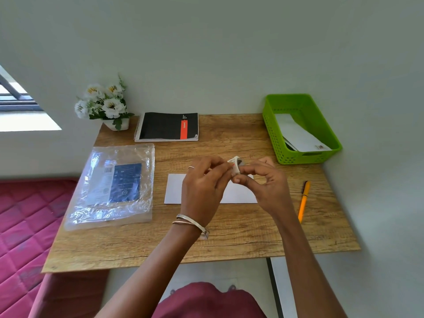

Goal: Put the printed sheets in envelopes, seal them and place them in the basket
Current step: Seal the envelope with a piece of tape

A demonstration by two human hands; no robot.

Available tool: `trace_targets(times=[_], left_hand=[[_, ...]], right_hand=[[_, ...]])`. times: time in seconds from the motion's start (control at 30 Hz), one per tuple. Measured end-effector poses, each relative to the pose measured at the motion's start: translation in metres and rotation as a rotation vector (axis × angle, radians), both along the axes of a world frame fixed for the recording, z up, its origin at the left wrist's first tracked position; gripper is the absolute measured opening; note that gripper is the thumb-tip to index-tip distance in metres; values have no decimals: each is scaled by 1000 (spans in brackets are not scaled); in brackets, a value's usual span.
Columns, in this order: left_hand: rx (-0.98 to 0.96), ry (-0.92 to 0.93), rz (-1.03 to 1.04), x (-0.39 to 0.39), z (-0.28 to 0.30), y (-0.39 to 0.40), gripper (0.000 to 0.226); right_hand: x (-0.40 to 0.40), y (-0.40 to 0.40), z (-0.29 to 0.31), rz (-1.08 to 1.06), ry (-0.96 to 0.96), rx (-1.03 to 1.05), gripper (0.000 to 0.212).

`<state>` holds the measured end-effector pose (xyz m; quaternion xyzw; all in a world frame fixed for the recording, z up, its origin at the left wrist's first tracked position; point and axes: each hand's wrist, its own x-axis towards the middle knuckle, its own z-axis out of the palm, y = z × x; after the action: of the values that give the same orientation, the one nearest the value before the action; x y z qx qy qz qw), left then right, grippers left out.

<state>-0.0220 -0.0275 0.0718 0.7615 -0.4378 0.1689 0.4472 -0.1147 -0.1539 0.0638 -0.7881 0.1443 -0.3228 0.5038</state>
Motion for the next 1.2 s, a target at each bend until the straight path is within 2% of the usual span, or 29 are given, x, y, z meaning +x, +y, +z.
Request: trace_targets(times=[0.3, 0.53, 0.87, 0.97, 1.07, 1.2], left_hand=[[61, -79, -67, 6, 3, 1, 12], [95, -78, -63, 3, 5, 2, 18], [48, 144, -85, -2, 1, 4, 16], [76, 149, -121, -3, 2, 5, 17], [54, 160, -122, -3, 3, 5, 14], [18, 164, -99, -5, 2, 4, 10]], right_hand=[[-1, -7, 3, 28, 39, -201, 23], [-2, -8, 1, 45, 30, -254, 27], [-7, -3, 2, 51, 41, -212, 30], [-9, -2, 4, 48, 41, -208, 31], [-10, -3, 4, 41, 76, -216, 22], [-10, -2, 3, 32, 108, -245, 28]])
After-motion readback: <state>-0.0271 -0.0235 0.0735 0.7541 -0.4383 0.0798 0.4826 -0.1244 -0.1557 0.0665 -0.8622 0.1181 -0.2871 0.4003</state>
